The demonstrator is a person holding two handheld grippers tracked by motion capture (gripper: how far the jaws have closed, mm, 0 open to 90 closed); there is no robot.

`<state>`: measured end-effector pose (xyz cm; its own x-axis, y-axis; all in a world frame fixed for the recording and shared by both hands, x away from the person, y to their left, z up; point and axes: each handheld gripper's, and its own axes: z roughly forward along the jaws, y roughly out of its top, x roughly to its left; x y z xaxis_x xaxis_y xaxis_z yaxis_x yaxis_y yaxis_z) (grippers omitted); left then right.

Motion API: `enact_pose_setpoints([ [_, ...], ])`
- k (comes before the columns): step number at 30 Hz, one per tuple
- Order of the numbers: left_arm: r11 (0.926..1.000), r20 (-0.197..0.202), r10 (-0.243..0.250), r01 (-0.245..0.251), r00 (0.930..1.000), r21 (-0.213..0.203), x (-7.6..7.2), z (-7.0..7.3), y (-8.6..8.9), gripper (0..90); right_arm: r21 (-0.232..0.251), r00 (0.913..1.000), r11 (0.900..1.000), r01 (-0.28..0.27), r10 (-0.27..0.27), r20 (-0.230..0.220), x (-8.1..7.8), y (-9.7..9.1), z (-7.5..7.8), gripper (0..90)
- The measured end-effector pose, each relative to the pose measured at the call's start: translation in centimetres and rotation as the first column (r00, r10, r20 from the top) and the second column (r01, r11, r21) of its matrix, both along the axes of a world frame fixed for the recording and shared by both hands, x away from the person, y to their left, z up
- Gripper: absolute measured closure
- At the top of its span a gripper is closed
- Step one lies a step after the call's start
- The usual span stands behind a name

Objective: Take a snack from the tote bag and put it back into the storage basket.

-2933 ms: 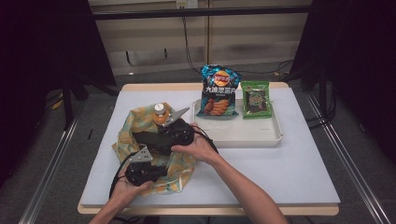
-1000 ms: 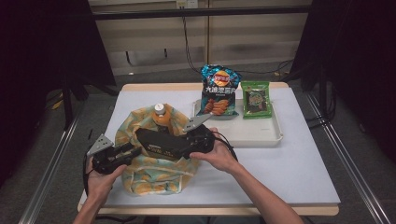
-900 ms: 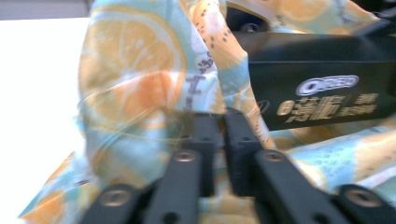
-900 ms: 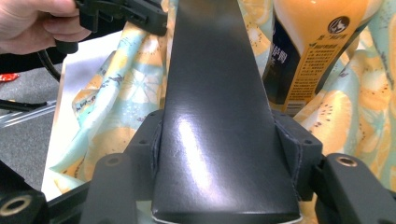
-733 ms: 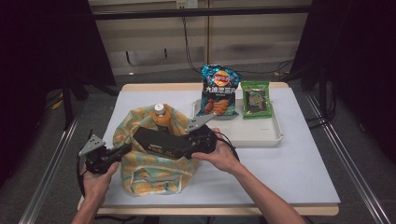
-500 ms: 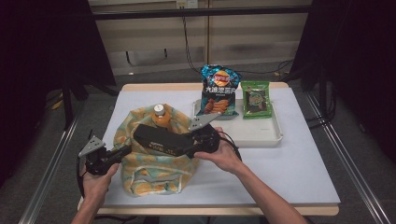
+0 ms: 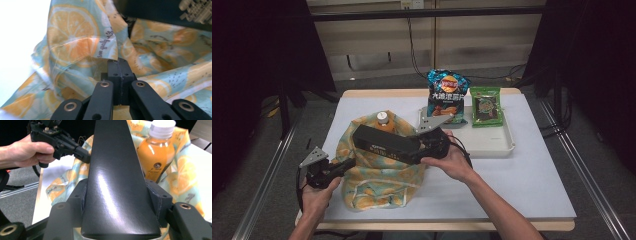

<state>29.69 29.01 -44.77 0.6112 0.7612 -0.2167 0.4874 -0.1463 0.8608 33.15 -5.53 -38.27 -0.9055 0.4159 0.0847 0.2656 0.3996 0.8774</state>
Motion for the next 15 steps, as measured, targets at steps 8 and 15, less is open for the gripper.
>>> enact_pose_setpoints([
  [8, 0.9895, 0.072, -0.140, 0.142, 0.9875, -0.026, -1.4, 1.2, -1.5, 81.0, 0.036, 1.0000, 0.9993, -0.008, 0.008, 0.002, 1.3, 1.4, 0.3, 43.0],
  [15, 0.9750, 0.104, -0.218, 0.221, 0.9704, -0.021, -3.2, 2.2, -2.9, 66.5, 0.045, 0.9999, 0.9990, -0.002, 0.001, 0.017, 2.4, 2.1, 1.6, 43.0],
])
